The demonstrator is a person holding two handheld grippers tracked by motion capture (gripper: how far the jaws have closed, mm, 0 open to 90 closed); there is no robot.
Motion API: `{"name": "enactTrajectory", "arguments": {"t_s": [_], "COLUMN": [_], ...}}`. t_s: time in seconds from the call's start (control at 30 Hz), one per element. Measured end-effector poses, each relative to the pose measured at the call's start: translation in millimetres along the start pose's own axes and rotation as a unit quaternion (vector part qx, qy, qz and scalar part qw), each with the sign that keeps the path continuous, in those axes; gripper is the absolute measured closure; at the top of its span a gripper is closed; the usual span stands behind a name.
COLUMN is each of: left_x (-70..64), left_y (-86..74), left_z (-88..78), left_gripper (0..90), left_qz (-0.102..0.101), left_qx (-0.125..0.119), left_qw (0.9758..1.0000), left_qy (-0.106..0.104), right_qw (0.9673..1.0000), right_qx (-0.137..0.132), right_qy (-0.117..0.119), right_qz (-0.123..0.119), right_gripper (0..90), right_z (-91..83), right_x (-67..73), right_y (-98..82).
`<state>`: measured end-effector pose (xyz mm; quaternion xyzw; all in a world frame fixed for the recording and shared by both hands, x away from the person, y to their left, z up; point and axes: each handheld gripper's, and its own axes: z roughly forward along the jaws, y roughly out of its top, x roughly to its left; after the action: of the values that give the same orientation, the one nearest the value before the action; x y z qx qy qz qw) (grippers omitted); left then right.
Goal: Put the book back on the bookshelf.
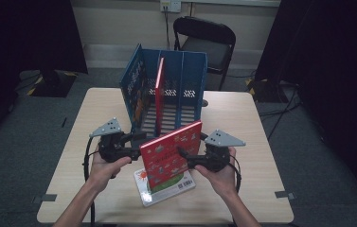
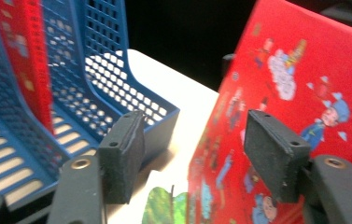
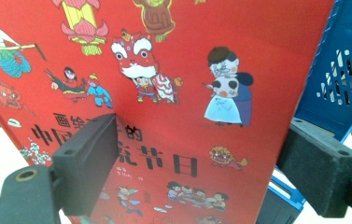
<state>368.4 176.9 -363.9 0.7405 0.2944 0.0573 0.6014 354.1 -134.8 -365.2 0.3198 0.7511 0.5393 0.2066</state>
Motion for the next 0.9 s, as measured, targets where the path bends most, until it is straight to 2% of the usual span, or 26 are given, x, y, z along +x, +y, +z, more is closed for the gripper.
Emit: {"name": "enactTrajectory", "arguments": {"t_s": [0.37,0.47,0.6,0.83,0.9], "left_x": [-0.5,-1.2,-3.8,-9.0,-10.3], "left_y": [-5.9,-5.9,-6.3,-6.4,-6.4], "left_z": [0.5,0.9,3.0,7.3,8.5], "left_gripper": [39.1,41.0,39.5,38.1,36.9], "left_qz": [0.003,0.003,0.005,0.01,0.012], "left_qx": [0.005,0.006,0.01,0.01,0.014], "left_qw": [1.0,0.9999,0.9996,0.9993,0.9991], "left_qy": [-0.006,-0.015,-0.027,-0.034,-0.038], "right_qw": [1.0,1.0,1.0,1.0,1.0], "right_qx": [-0.003,0.001,0.001,0.003,0.001], "right_qy": [-0.003,-0.002,-0.006,-0.003,0.002], "right_qz": [-0.002,0.003,0.004,0.004,0.002], "right_gripper": [15.3,15.5,21.6,22.6,28.6], "right_z": [-1.4,-2.1,-4.3,-5.0,-3.9], "right_x": [0.7,0.4,-0.6,-1.0,-1.1], "right_y": [4.8,5.4,6.6,7.3,7.6]}}
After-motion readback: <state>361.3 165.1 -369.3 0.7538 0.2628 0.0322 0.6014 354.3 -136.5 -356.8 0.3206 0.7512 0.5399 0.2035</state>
